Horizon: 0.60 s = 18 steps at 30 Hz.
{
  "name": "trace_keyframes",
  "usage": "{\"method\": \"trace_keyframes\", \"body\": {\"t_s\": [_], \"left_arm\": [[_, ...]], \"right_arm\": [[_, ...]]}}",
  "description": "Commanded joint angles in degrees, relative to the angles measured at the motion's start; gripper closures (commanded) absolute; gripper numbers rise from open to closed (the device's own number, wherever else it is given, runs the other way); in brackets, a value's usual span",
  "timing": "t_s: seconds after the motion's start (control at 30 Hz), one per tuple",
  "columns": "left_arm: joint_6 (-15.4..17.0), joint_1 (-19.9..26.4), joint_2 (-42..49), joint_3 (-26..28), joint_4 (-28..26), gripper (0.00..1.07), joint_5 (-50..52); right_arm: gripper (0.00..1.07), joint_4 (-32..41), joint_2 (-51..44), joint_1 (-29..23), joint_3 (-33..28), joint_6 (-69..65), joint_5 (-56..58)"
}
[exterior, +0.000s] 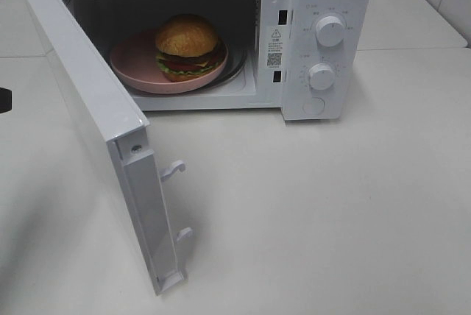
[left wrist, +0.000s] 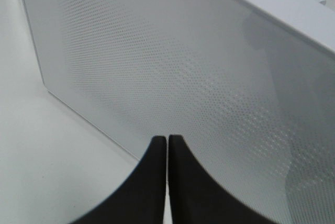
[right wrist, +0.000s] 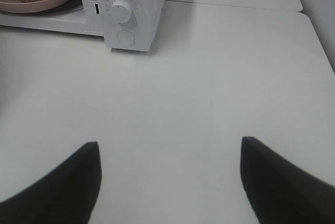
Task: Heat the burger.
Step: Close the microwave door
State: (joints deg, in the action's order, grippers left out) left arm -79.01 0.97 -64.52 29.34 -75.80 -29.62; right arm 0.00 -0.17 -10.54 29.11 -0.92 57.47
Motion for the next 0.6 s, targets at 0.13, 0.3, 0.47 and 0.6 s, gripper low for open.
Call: {"method": "trace_keyframes", "body": {"t_s": [0.13, 0.3, 0.47, 0.6], "left_arm": [[-9.11, 0.11, -3.38, 0.40, -8.71, 1.06, -0.23], [-13.06, -2.64, -5.50, 1.20, -12.38, 1.06, 1.89], [-13.18, -8.25, -8.08, 3.67, -12.55, 1.06, 8.94], [-13.18, -12.03, -11.00, 6.02, -12.49, 1.06, 13.29]], "right_arm": [[0.39, 0.00, -1.55, -0.06, -0.06, 0.92, -0.69], [0.39, 0.00, -1.55, -0.06, -0.06, 0.92, -0.69], [0.39, 0.00, -1.55, -0.06, -0.06, 0.92, -0.69], [0.39, 0.00, -1.55, -0.06, -0.06, 0.92, -0.69]]}}
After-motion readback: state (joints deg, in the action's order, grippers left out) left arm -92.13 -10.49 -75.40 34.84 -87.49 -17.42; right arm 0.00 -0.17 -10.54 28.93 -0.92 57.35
